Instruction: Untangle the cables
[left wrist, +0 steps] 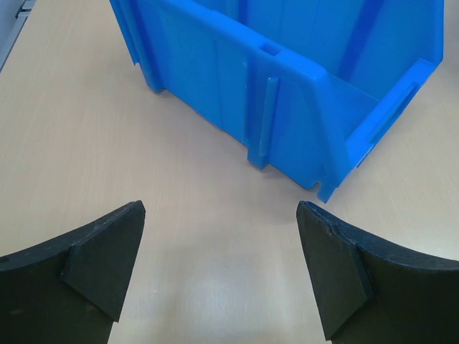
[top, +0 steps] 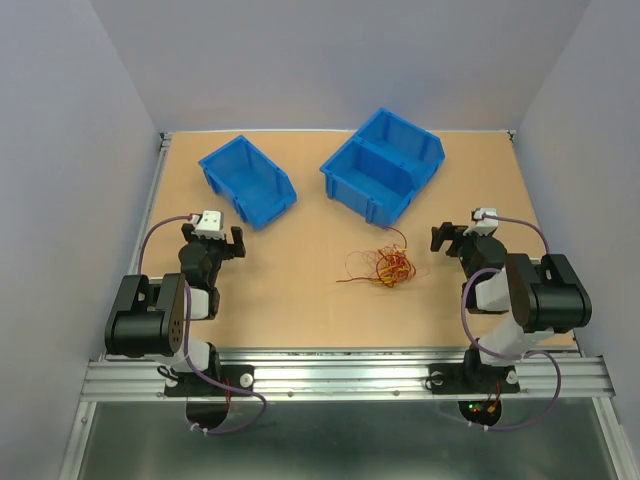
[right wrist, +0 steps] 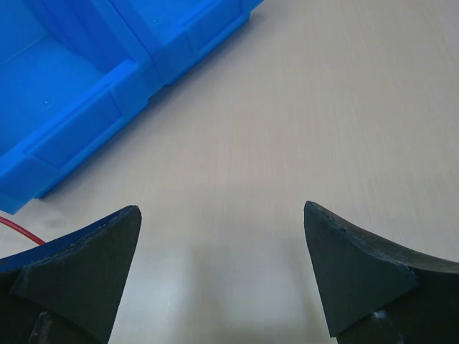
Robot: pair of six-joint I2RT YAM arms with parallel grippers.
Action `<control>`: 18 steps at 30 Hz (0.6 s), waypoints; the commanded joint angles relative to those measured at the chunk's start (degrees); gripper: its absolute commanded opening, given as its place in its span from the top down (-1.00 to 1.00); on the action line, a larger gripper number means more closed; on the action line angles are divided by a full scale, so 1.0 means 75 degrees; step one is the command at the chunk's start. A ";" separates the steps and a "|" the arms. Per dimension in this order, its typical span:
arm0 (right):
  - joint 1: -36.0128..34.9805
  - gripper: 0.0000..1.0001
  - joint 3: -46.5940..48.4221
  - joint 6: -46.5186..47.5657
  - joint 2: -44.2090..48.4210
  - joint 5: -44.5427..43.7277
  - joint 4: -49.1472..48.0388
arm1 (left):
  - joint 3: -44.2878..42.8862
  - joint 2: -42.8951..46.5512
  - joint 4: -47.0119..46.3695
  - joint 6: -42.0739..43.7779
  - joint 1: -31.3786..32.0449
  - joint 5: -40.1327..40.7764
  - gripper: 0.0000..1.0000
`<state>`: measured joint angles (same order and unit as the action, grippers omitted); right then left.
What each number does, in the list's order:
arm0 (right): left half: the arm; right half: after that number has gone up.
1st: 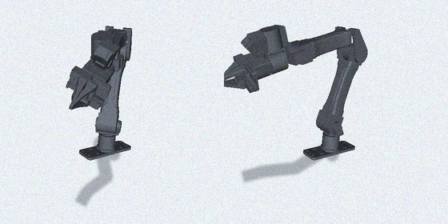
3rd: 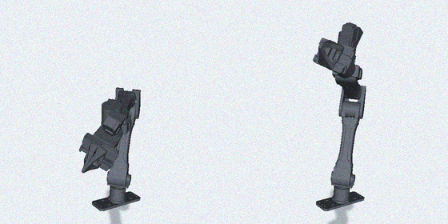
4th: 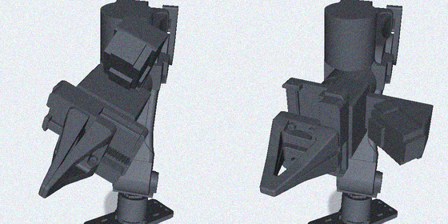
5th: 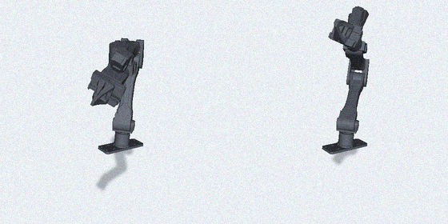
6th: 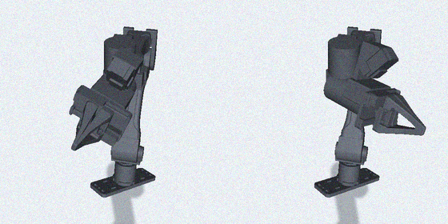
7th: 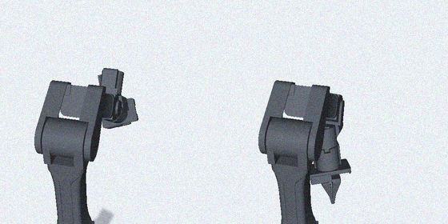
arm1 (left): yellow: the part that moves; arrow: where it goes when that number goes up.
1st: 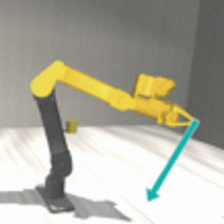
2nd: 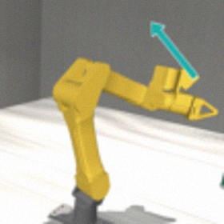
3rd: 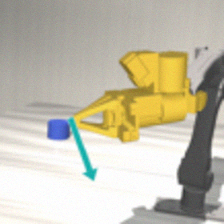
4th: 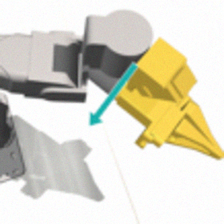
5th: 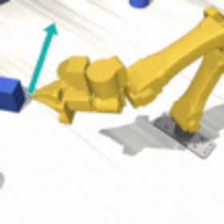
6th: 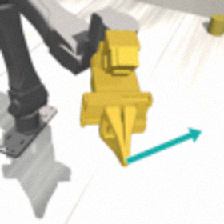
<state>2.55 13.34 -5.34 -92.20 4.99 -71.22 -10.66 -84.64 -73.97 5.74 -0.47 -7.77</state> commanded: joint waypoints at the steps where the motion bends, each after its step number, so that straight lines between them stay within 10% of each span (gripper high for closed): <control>1: -0.0058 -1.00 -0.0010 0.0138 0.0024 0.0026 -0.0582 | -0.0114 0.0223 -0.2477 0.0160 0.0016 -0.0124 -0.98; 9: -0.0175 -1.00 0.1653 -0.2003 0.2530 -0.0785 0.4393 | 0.0049 0.0469 -0.2512 0.0254 0.0016 -0.0370 -0.98; 18: -0.0187 -0.95 0.1256 -0.3799 0.2485 0.1815 0.4257 | 0.0225 0.0539 -0.2793 0.0302 0.0039 -0.0288 -0.98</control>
<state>1.45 20.93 -27.70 -70.81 6.90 -45.58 -9.87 -82.61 -74.30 6.98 -0.43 -9.93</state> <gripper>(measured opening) 0.981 0.986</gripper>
